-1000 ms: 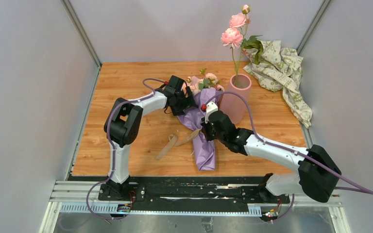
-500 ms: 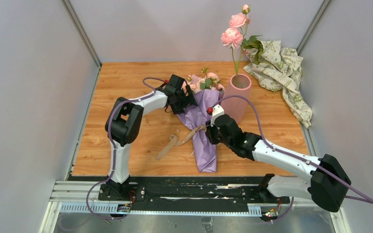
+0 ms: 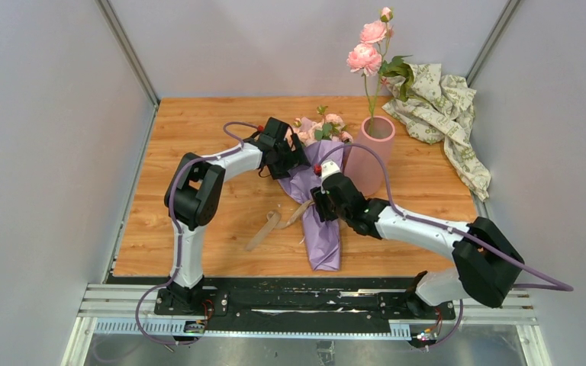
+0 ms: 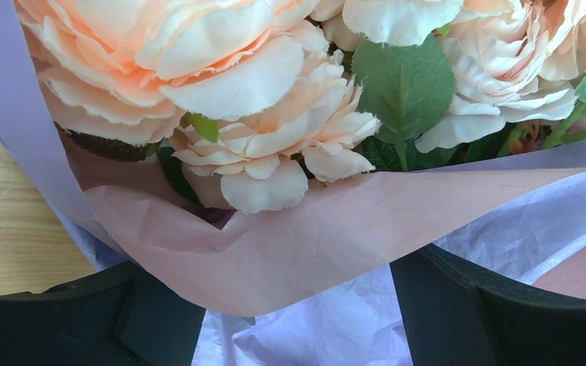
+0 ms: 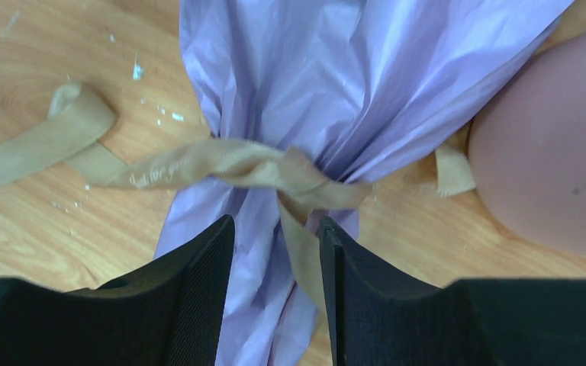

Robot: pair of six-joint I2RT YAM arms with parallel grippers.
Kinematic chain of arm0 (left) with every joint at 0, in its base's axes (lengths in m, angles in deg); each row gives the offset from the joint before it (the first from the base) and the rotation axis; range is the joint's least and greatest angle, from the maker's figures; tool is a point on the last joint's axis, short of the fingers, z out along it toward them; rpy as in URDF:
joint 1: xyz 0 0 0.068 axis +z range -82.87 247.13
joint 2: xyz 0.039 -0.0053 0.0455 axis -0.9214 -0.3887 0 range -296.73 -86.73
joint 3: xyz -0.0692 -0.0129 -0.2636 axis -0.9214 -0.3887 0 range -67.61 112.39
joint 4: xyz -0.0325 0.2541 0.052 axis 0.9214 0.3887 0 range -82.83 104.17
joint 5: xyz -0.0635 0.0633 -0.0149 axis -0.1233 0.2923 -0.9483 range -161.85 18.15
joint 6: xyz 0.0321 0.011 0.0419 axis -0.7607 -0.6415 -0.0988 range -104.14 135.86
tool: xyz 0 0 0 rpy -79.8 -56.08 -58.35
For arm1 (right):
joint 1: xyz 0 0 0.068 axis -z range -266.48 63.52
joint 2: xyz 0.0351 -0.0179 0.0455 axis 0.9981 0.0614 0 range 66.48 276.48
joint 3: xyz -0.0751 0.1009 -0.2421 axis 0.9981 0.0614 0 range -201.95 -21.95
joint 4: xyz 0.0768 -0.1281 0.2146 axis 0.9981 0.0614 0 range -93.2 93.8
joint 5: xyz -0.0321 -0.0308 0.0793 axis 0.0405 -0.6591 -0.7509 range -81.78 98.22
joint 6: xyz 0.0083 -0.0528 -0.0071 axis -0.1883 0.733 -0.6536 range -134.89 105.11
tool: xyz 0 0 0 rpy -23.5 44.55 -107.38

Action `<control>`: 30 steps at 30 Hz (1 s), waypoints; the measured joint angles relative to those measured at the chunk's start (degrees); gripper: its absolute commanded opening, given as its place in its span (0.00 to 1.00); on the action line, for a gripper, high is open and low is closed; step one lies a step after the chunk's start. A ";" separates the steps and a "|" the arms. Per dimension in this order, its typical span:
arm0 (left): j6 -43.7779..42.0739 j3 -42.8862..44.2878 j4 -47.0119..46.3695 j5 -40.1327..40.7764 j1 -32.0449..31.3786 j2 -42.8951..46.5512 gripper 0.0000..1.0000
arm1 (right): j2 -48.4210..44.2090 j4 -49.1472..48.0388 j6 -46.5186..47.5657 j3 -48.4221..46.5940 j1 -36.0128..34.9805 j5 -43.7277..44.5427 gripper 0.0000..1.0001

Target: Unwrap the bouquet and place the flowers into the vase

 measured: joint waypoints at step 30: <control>-0.02 -0.11 -0.09 -0.02 0.02 0.11 0.90 | 6.27 -3.76 2.19 -5.33 3.48 -4.02 0.00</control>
